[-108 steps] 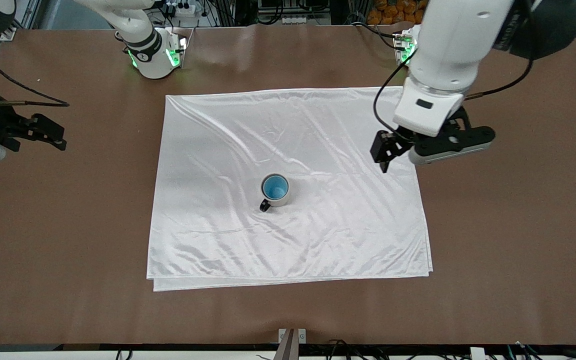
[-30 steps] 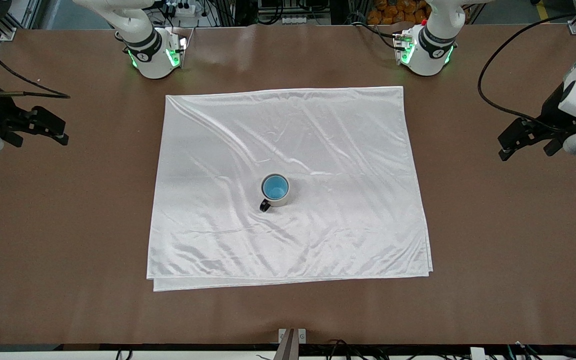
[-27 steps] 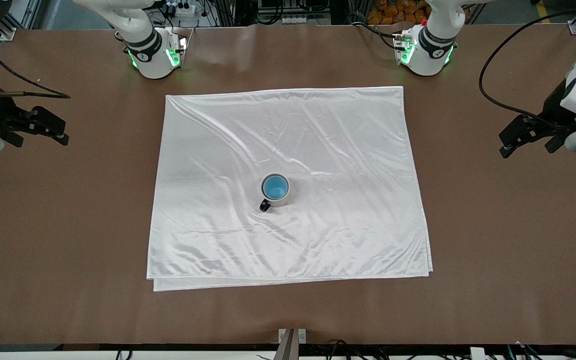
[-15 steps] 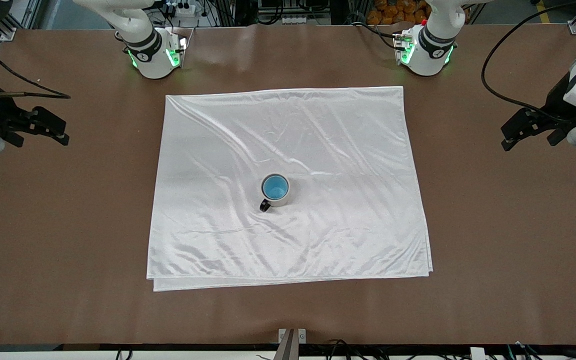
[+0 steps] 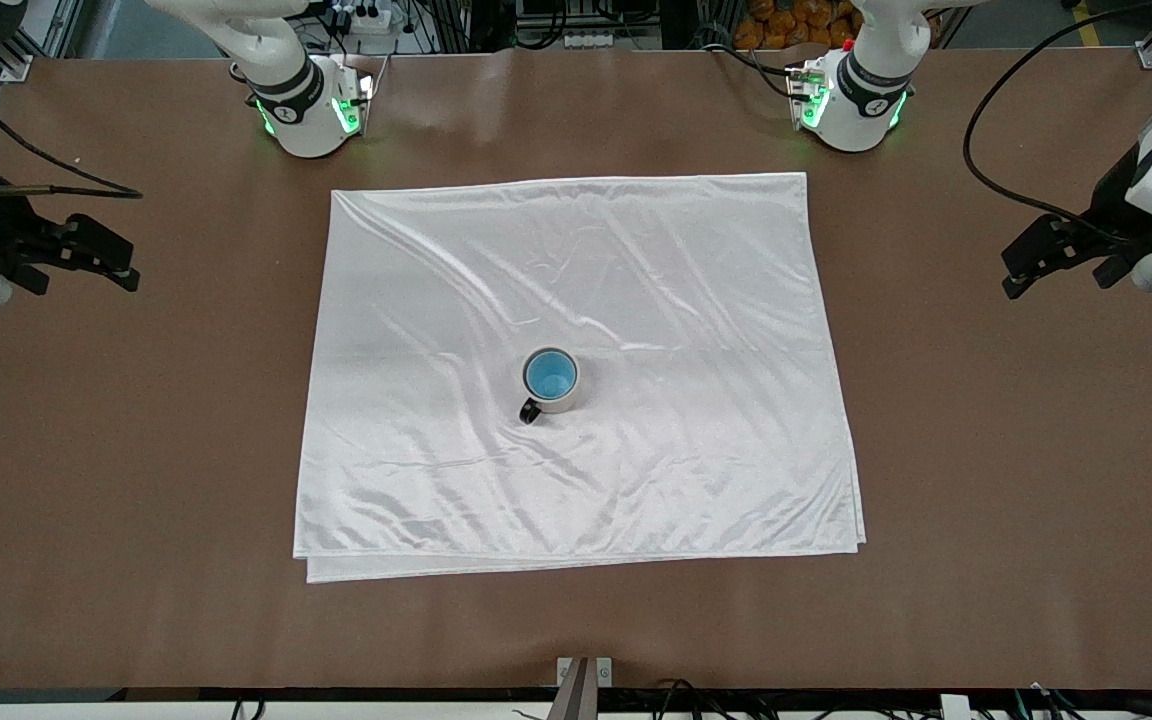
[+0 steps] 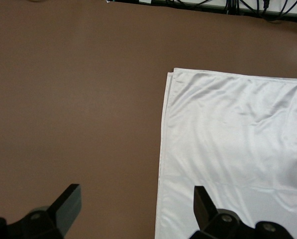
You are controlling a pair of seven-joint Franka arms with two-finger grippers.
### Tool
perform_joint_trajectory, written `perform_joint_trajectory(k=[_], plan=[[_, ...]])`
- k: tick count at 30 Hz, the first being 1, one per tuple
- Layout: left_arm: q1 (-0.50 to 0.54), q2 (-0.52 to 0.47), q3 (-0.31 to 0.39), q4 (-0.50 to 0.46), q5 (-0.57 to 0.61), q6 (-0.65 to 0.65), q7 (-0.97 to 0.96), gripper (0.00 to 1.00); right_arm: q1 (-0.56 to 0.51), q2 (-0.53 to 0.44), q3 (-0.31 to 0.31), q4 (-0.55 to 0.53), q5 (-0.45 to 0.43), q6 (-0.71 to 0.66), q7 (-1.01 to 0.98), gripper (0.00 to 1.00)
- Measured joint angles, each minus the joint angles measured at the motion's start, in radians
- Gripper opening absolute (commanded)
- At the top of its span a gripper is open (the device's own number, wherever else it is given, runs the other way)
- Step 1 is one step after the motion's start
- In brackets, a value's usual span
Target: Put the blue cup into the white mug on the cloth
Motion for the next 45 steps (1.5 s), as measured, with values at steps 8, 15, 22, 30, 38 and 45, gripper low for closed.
perform_joint_trajectory(k=[8,15,22,30,38,45], plan=[[0.000,0.000,0.000,0.000,0.000,-0.033,0.090,1.00,0.000,0.000,-0.001,-0.002,0.000,0.000,0.000,1.00],[0.001,0.000,0.001,0.000,0.000,-0.044,0.146,1.00,0.000,0.000,-0.002,-0.002,0.000,0.000,0.000,1.00],[0.001,0.000,0.001,0.000,0.000,-0.045,0.154,1.00,0.000,0.000,-0.002,-0.002,0.000,0.000,0.000,1.00],[0.001,0.000,0.001,0.000,0.000,-0.045,0.155,1.00,0.000,0.001,-0.002,-0.002,0.000,0.000,0.000,1.00],[0.001,0.000,0.001,0.000,0.000,-0.045,0.155,1.00,0.000,0.002,-0.001,-0.002,0.000,0.003,0.000,1.00],[0.001,0.000,0.001,0.000,0.000,-0.045,0.155,1.00,0.000,0.004,-0.001,-0.003,0.000,0.003,0.000,1.00]])
